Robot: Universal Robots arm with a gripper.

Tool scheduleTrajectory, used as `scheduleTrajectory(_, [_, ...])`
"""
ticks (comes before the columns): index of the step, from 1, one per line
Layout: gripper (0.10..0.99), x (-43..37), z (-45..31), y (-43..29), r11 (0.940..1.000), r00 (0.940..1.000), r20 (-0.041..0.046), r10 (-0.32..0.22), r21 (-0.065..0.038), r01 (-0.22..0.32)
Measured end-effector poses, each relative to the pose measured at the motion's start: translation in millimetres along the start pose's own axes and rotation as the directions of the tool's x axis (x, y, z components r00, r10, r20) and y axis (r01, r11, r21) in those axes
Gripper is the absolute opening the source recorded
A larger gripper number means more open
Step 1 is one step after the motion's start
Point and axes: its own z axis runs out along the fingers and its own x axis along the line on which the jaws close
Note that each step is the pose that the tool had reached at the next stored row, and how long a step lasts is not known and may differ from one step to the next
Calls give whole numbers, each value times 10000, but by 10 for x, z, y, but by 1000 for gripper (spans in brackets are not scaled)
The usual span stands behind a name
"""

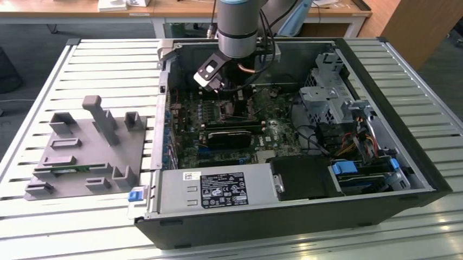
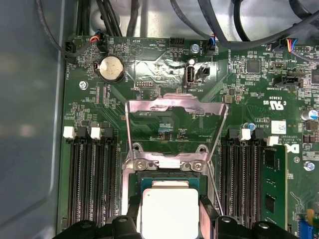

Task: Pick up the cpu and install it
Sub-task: 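Place the cpu into insertion slot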

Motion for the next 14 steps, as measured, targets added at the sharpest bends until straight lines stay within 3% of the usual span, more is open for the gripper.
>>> scheduleTrajectory(14, [541,2,52,-1,10000,10000,0,12,1,-12])
